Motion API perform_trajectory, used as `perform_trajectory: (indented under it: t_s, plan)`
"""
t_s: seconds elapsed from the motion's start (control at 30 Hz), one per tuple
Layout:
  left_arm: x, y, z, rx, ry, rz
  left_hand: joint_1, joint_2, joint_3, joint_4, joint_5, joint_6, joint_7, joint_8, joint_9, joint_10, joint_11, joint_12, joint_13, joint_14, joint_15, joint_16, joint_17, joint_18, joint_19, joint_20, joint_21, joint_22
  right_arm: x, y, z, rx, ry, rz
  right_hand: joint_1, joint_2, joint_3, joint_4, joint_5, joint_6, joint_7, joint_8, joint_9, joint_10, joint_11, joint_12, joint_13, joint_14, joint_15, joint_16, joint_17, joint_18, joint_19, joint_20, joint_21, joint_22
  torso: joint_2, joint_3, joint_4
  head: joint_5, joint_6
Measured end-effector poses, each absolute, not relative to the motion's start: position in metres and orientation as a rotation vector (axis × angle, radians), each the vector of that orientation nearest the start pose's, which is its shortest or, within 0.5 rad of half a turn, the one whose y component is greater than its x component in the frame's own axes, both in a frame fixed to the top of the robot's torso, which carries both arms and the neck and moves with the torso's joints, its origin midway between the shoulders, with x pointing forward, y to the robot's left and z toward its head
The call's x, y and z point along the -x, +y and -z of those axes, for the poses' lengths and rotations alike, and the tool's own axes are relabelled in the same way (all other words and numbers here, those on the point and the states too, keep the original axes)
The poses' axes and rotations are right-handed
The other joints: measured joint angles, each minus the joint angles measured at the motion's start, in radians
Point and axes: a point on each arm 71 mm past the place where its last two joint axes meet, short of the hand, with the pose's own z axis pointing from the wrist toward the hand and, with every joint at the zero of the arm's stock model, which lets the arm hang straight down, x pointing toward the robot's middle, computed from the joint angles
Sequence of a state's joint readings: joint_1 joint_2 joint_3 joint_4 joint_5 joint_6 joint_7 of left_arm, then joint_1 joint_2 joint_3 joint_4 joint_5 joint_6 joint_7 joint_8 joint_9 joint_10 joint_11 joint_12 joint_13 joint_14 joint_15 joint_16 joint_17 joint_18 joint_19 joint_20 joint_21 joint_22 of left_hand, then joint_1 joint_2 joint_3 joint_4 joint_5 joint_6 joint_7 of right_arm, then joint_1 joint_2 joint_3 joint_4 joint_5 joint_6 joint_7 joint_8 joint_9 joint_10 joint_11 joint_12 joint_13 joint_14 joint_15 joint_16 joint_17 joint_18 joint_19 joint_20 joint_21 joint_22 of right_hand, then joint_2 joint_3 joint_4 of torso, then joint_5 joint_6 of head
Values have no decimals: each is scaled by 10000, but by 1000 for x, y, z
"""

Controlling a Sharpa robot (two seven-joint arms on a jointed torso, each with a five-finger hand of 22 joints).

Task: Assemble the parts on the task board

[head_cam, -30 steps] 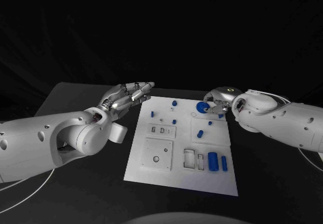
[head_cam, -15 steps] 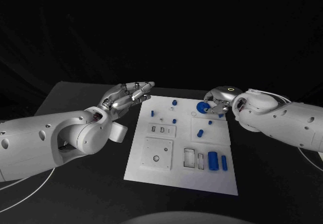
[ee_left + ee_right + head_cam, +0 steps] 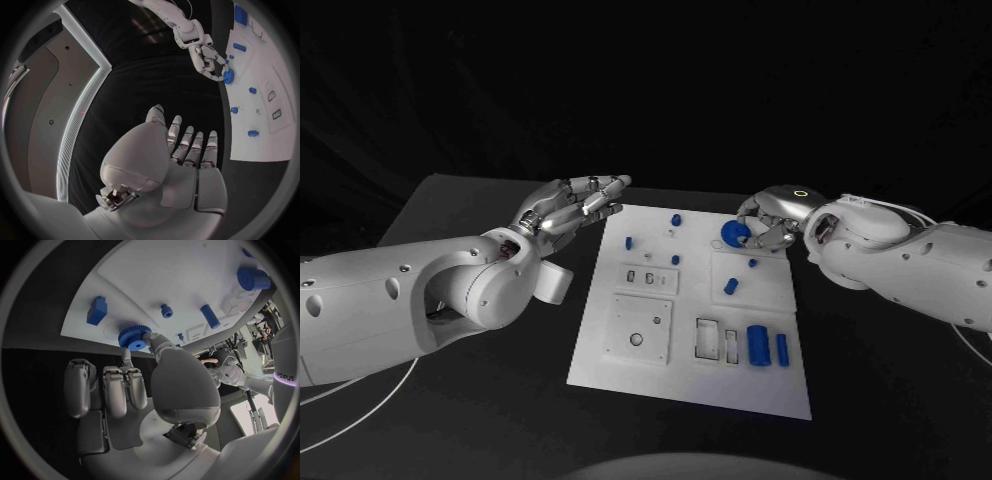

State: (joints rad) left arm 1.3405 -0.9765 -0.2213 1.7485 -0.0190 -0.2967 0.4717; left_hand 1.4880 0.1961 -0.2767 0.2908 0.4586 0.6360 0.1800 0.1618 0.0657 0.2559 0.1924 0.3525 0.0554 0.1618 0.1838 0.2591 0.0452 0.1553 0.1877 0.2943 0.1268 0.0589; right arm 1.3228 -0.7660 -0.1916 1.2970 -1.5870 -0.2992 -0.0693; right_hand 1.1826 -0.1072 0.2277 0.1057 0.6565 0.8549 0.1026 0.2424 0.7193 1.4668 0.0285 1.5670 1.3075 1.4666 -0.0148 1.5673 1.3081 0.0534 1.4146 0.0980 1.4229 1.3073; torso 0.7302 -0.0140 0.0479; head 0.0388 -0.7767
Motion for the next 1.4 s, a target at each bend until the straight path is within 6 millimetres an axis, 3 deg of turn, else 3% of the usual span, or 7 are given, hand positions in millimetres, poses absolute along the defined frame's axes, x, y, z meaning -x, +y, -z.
perform_trajectory:
  t_s: [0.27,0.8,1.4]
  plan:
    - [-443,208,160,9709,14880,16283,0,0,0,0,0,0,0,0,0,0,0,0,2,0,0,0,0,0,0,0,0,0,-527,-217,180,3650,16336,-4339,-12,-12,96,120,117,38,36,-15,64,0,0,0,0,0,0,0,-1,0,0,0,0,8,2,-2,-1,-30,37]
    - [-443,204,161,9678,14967,16344,0,0,0,0,0,0,0,0,0,37,37,0,6,0,0,0,-1,0,0,0,-1,-1,-535,-163,176,4167,16418,-5035,-63,-65,170,185,149,38,35,-147,170,0,1,0,-1,0,1,0,-3,0,0,1,0,6,16,-14,22,-87,47]
    - [-442,201,160,9670,15045,16398,0,0,0,0,0,0,0,0,0,36,36,76,5,37,36,53,7,0,73,1,-1,8,-547,-118,181,4673,16793,-5117,-95,-100,311,155,-65,90,19,-302,55,0,1,0,0,0,2,0,-5,0,-38,39,-45,4,25,-6,20,-12,7]
